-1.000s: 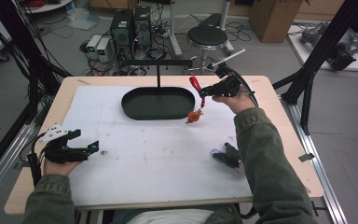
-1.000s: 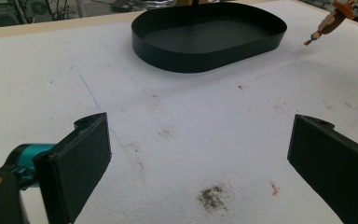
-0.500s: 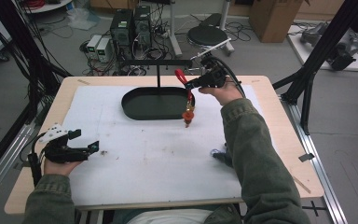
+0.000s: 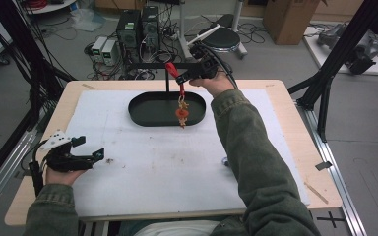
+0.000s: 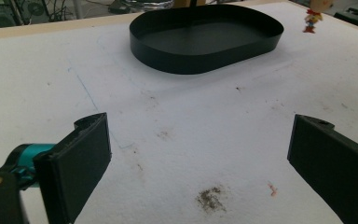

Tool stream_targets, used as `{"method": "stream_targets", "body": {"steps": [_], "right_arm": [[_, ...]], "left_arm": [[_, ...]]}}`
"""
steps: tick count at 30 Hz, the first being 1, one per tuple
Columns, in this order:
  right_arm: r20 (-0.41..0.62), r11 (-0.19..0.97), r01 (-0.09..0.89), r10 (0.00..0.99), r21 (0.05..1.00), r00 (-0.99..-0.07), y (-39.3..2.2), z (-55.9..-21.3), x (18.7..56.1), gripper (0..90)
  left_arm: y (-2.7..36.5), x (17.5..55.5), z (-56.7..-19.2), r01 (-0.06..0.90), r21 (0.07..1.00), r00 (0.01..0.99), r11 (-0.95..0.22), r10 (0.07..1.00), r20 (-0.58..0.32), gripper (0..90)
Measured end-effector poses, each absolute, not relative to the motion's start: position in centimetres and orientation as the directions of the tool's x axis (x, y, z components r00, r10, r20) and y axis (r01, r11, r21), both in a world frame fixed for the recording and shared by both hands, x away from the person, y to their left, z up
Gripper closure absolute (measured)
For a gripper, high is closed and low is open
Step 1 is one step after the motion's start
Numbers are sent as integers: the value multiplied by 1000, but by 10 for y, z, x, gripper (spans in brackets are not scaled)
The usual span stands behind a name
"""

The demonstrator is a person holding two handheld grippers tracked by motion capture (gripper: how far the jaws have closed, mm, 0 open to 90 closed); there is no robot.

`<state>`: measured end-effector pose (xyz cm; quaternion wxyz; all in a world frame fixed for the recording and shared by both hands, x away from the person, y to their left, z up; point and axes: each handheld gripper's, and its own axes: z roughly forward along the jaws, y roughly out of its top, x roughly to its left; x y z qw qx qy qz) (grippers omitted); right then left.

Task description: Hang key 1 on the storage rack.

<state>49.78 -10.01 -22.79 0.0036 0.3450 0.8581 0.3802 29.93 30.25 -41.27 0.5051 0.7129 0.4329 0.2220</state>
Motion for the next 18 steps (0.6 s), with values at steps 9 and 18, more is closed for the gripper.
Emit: {"method": "stream_targets", "body": {"steps": [9,18], "right_arm": [[228,405,594,659,695,-716,-93,-215,510,729],[216,363,599,699,714,-682,-83,-214,532,726]], "left_arm": [[302,300,-413,392,913,525,-109,842,-125,65],[302,300,-413,394,912,539,-115,833,-127,65]]}}
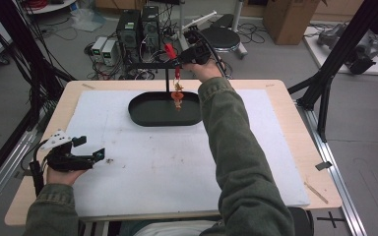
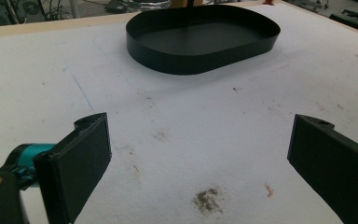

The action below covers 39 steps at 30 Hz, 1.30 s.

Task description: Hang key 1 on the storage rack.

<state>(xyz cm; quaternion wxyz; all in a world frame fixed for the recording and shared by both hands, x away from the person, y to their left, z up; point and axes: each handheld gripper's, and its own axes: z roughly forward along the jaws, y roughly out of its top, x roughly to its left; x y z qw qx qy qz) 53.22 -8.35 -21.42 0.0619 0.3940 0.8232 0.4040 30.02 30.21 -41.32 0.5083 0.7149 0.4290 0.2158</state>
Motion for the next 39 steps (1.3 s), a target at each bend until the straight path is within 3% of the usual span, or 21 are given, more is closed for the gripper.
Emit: {"method": "stream_targets", "body": {"steps": [13,20,33,37,38,39], "right_arm": [[222,306,631,756,713,-616,-77,-217,561,726],[130,352,639,803,684,-581,-58,-217,574,726],[79,346,573,804,743,-589,-48,-225,579,718],[13,378,532,806,758,-591,-44,-230,577,706],[15,368,538,815,759,-579,-45,-234,578,472],[15,368,538,815,759,-579,-45,-234,578,472]], "left_arm": [[301,301,-414,395,912,534,-108,835,-132,65],[301,301,-413,390,914,535,-110,835,-128,65],[301,302,-411,370,924,537,-98,834,-127,65],[301,304,-411,370,924,540,-99,832,-127,65],[302,304,-411,371,923,541,-103,832,-125,65],[302,304,-411,370,924,542,-102,831,-125,65]]}}
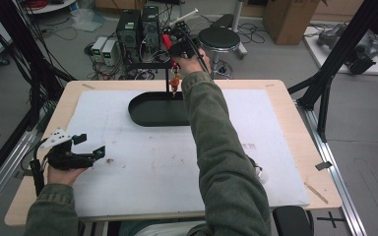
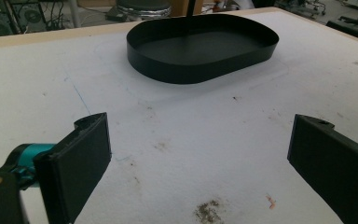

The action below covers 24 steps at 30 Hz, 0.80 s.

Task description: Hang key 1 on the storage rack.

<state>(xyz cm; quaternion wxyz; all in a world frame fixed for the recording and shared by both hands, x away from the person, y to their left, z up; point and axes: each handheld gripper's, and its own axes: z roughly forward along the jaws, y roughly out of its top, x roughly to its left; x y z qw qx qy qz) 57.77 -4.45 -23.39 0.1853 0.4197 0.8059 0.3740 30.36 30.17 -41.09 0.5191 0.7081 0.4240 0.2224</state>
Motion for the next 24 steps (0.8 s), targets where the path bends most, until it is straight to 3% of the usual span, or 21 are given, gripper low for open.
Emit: {"method": "stream_targets", "body": {"steps": [1,2,3,5,6,10,24], "right_arm": [[7,359,538,828,763,-561,-45,-235,577,350],[44,359,559,812,748,-581,-47,-240,578,153],[70,369,571,794,733,-604,-49,-243,577,103],[78,370,565,784,738,-616,-51,-244,574,101],[107,349,551,767,758,-633,-56,-247,570,4],[153,346,559,735,754,-661,-63,-250,565,6],[133,378,511,690,772,-711,-74,-245,536,6]], "left_arm": [[301,303,-411,369,924,540,-98,832,-127,65],[302,303,-411,369,924,541,-101,832,-125,65],[302,303,-411,370,924,542,-102,831,-125,65],[302,304,-411,370,923,544,-104,830,-124,65],[302,304,-411,370,923,545,-106,830,-123,65],[301,304,-411,372,922,546,-112,829,-119,65],[300,305,-412,375,920,547,-116,828,-119,65]]}}
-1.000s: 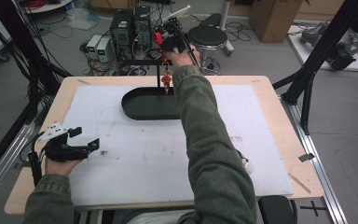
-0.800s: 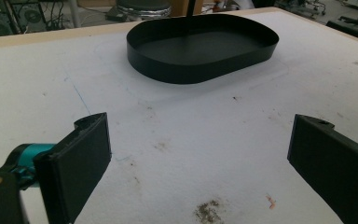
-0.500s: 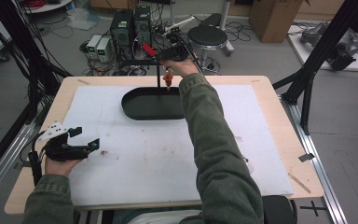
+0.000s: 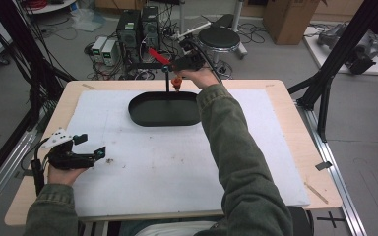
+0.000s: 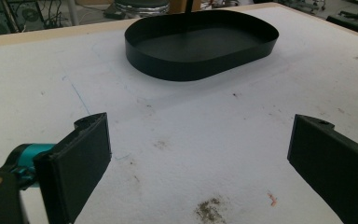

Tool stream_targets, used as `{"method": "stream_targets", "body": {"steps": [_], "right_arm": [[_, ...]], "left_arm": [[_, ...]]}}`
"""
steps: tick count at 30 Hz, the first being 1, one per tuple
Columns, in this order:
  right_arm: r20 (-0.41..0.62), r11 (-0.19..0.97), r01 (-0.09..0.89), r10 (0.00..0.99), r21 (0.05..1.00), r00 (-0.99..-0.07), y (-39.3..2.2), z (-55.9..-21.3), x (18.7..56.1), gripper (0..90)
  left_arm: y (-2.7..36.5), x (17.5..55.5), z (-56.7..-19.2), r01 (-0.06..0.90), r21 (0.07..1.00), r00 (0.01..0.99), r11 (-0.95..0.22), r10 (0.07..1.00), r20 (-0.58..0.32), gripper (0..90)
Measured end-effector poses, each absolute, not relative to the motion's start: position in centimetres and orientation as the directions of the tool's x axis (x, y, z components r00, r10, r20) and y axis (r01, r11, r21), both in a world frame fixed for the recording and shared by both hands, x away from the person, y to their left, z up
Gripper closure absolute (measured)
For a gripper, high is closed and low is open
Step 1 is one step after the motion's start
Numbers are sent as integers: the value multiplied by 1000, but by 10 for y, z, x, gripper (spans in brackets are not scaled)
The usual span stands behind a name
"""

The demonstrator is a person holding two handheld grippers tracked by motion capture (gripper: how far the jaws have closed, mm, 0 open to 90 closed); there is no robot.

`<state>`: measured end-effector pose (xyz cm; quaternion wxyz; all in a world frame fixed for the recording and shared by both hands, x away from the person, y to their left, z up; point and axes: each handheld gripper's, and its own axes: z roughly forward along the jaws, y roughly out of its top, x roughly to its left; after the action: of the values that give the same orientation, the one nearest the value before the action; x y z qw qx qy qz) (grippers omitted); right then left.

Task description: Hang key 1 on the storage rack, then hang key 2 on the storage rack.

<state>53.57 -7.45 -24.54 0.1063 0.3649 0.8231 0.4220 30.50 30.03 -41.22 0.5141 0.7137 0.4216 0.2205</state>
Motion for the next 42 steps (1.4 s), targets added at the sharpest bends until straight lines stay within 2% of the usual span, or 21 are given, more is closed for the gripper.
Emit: {"method": "stream_targets", "body": {"steps": [4,20,42], "right_arm": [[102,387,498,702,775,-705,-86,-252,527,7],[174,281,521,729,806,-662,-168,-271,494,6],[149,263,465,719,845,-679,-211,-275,452,6]], "left_arm": [[300,306,-412,379,917,551,-126,827,-114,65],[298,307,-413,388,910,554,-143,826,-106,65],[297,307,-413,393,907,554,-153,826,-101,65]]}}
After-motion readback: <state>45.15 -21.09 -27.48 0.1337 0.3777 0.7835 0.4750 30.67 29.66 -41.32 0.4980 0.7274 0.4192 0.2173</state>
